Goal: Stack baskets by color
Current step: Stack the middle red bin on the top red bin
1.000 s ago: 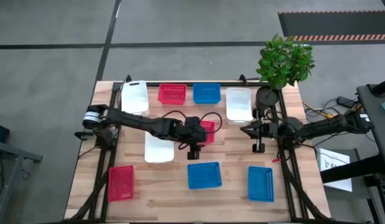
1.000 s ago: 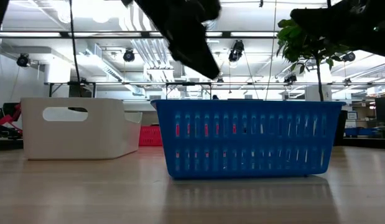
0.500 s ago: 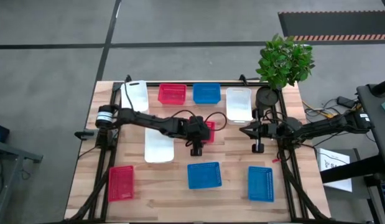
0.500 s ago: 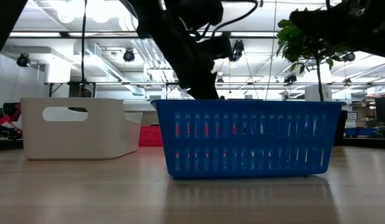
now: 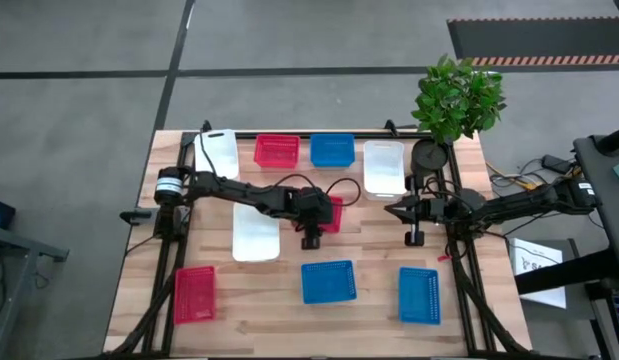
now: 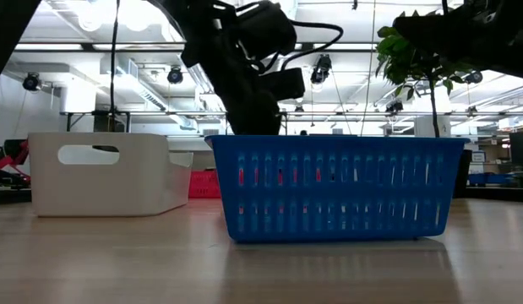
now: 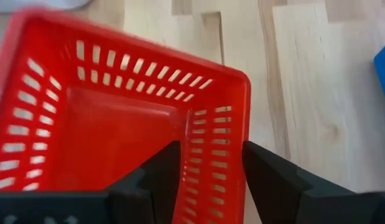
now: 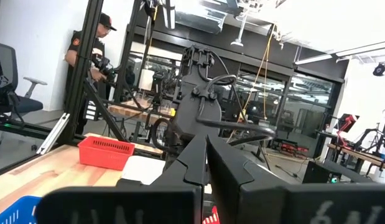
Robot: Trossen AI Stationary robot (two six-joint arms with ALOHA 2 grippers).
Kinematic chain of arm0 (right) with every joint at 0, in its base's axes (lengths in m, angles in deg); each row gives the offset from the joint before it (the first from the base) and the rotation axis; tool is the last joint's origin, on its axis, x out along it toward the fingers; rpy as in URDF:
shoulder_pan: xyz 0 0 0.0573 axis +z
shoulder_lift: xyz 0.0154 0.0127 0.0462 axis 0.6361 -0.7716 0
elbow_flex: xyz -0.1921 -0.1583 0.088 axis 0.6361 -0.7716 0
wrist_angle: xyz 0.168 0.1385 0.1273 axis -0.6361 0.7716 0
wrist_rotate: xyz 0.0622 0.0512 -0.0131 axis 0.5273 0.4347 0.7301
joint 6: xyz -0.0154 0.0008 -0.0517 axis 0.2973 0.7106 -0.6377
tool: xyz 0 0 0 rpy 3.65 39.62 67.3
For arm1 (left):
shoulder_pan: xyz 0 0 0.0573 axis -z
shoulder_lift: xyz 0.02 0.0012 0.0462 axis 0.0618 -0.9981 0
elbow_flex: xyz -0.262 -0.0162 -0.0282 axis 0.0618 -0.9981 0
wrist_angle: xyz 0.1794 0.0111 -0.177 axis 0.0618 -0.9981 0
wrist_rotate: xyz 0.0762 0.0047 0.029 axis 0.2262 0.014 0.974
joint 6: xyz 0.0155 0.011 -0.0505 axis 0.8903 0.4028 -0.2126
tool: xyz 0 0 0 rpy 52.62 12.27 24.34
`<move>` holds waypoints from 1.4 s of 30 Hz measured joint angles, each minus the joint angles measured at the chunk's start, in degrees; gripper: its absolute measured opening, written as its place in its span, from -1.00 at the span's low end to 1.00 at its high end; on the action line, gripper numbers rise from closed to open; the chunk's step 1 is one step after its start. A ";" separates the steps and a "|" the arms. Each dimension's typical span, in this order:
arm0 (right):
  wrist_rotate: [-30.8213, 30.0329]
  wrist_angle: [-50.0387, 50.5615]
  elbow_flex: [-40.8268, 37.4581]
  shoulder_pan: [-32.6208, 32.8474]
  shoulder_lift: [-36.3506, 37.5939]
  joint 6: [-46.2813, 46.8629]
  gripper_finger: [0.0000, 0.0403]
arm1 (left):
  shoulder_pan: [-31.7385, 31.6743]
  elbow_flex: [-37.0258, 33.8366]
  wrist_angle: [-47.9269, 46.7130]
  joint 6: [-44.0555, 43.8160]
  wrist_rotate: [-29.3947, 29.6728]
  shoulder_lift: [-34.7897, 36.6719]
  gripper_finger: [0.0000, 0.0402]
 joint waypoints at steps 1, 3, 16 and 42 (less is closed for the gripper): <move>0.00 0.00 0.00 0.00 0.00 0.00 -0.96 | 0.00 0.18 0.06 0.08 0.00 0.00 -0.22; 0.00 0.00 0.00 -0.01 0.00 -0.02 -0.96 | -0.04 0.28 0.02 0.10 0.22 0.19 -0.22; 0.00 0.34 -0.02 0.00 -0.02 -0.40 -0.96 | -0.09 0.43 0.14 0.16 0.28 3.37 -0.22; -0.02 0.48 -0.04 -0.02 0.02 -0.42 -0.96 | -0.26 -1.25 2.81 -0.32 -1.01 -0.07 -0.76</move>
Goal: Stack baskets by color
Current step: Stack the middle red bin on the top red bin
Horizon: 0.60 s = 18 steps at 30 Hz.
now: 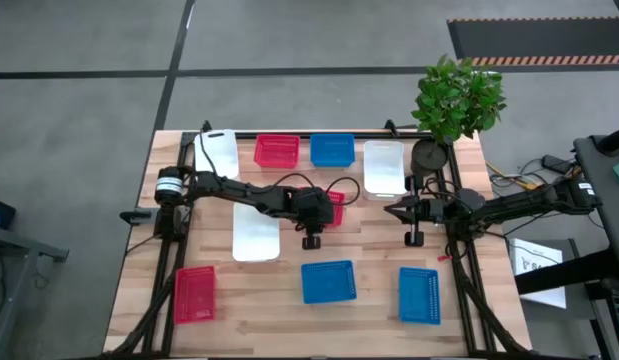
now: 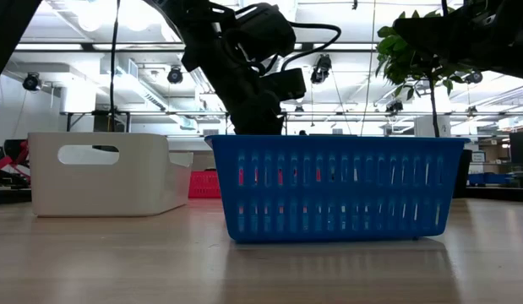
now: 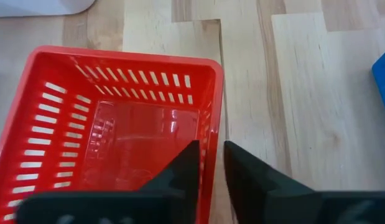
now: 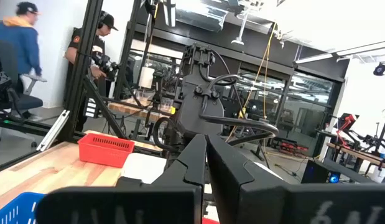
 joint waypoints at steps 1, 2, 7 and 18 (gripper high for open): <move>0.00 0.00 0.00 0.00 0.00 0.01 -0.96 | 0.00 0.08 -0.04 0.00 -0.02 0.00 -0.84; 0.00 -0.01 0.00 0.00 0.00 0.00 -0.96 | 0.00 0.12 0.01 0.01 -0.04 0.00 -0.91; -0.01 0.00 0.00 0.00 0.00 0.06 -0.96 | 0.04 0.22 -0.22 0.00 -0.04 0.50 -0.96; 0.02 0.70 0.00 0.00 -0.04 0.02 -0.96 | 0.39 2.51 -4.44 1.70 0.33 8.20 -0.99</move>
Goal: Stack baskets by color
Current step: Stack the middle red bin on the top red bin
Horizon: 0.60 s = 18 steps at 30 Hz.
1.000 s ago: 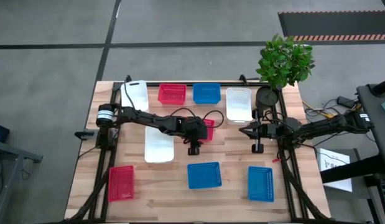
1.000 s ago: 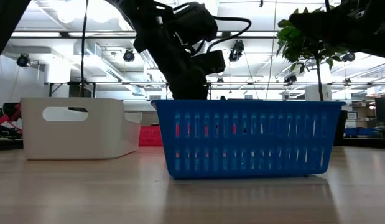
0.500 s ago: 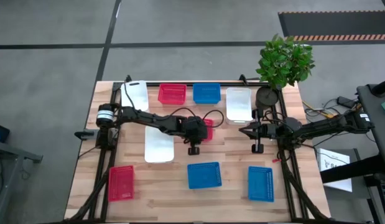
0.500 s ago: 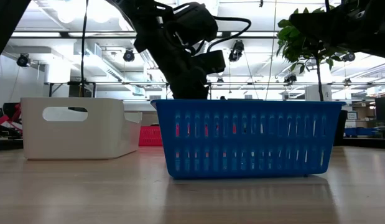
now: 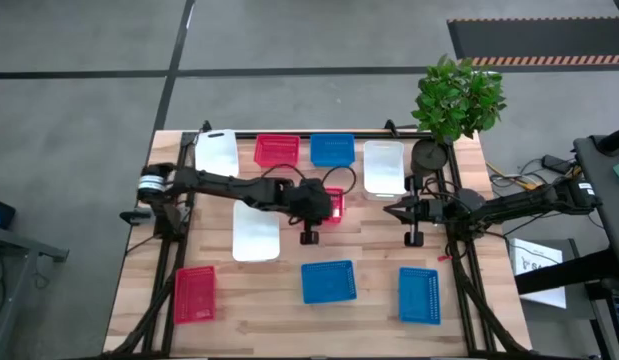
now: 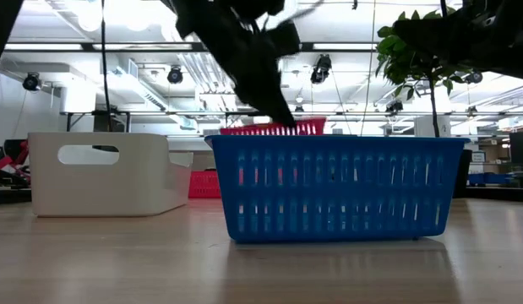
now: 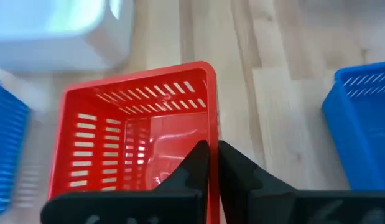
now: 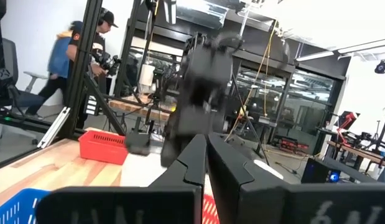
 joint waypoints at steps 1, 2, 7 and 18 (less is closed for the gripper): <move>-0.02 0.03 0.00 0.00 0.00 0.00 -0.96 | 0.00 0.00 -0.28 1.18 0.53 1.15 -0.99; 0.01 0.09 0.00 0.00 0.00 0.00 -0.96 | 0.00 0.00 -1.37 2.57 1.57 2.57 -0.99; 0.00 0.15 0.00 0.01 -0.02 -0.02 -0.96 | -0.94 -0.81 -7.38 13.72 9.37 9.00 -0.99; 0.02 0.15 0.00 0.00 0.04 -0.13 -0.96 | -16.28 -6.58 -9.39 27.20 12.12 17.39 -0.99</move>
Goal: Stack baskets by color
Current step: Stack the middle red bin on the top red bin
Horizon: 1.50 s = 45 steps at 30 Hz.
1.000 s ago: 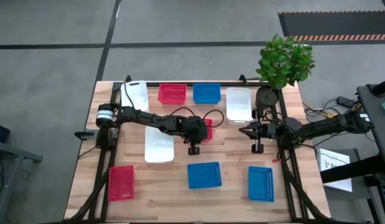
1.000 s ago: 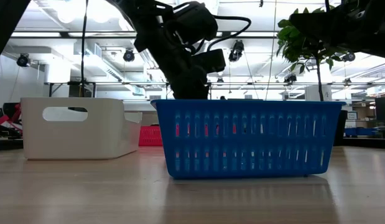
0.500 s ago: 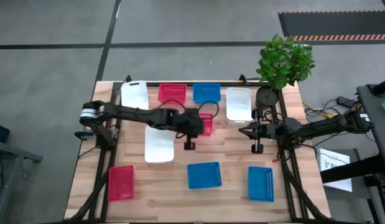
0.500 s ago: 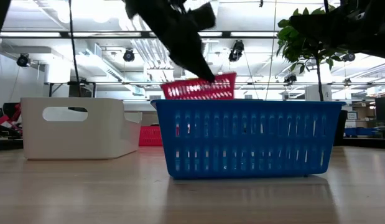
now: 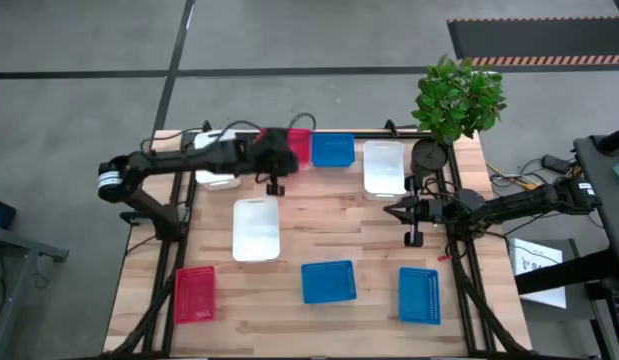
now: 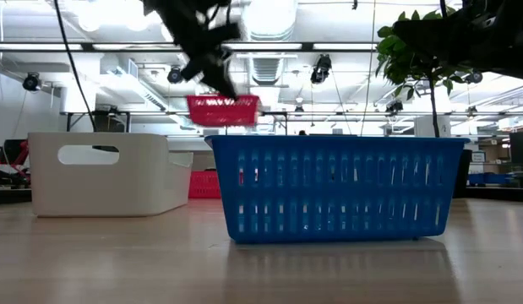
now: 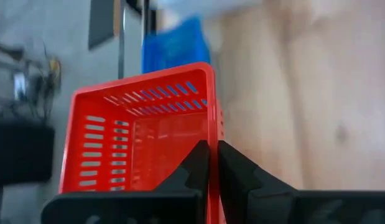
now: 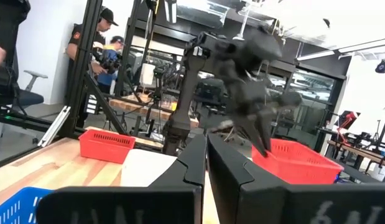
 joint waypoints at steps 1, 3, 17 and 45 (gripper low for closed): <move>0.00 -0.02 0.00 0.00 0.02 -0.18 -0.96 | -2.07 -0.76 -0.07 0.05 -1.00 0.02 -0.99; 0.00 -0.01 0.00 0.01 0.02 -0.41 -0.96 | -5.60 -2.05 0.21 0.06 -4.12 -0.35 -0.99; 0.00 0.09 0.00 0.02 -0.04 -0.39 -0.96 | -13.90 -9.22 11.36 6.39 -10.61 -2.69 -0.99; 0.00 0.52 0.00 0.02 -0.04 -0.02 -0.96 | -15.38 -9.29 12.54 7.48 -11.07 -6.71 -0.77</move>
